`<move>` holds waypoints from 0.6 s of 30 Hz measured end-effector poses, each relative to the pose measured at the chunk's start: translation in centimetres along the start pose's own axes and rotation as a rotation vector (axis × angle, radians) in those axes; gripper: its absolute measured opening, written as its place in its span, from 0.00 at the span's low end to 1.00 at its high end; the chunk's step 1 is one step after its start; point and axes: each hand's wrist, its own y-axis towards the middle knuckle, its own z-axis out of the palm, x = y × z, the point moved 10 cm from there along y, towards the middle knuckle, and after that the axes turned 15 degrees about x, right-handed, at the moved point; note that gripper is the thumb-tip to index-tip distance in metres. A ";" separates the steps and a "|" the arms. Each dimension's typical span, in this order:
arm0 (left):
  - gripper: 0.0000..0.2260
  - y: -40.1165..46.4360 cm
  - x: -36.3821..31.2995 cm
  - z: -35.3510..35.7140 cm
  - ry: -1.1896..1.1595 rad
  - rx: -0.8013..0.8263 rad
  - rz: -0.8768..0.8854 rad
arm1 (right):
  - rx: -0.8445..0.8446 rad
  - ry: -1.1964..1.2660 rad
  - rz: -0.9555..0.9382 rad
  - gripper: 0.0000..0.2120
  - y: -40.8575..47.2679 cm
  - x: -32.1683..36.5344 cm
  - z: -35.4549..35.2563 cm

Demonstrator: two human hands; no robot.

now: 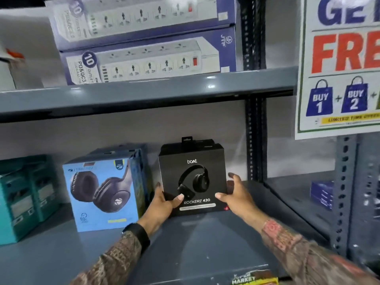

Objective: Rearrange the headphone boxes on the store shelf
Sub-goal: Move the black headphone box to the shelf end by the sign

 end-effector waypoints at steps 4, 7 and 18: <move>0.22 2.5 1.1 -0.6 -0.042 0.083 -0.044 | 0.234 0.141 0.012 0.54 3.2 -1.2 0.9; 0.20 3.6 2.0 -1.3 -0.103 0.063 -0.073 | 0.330 0.143 -0.014 0.54 4.4 -1.0 2.0; 0.18 4.8 3.0 -2.0 -0.135 0.115 -0.133 | 0.309 0.292 0.039 0.30 5.3 -1.2 2.0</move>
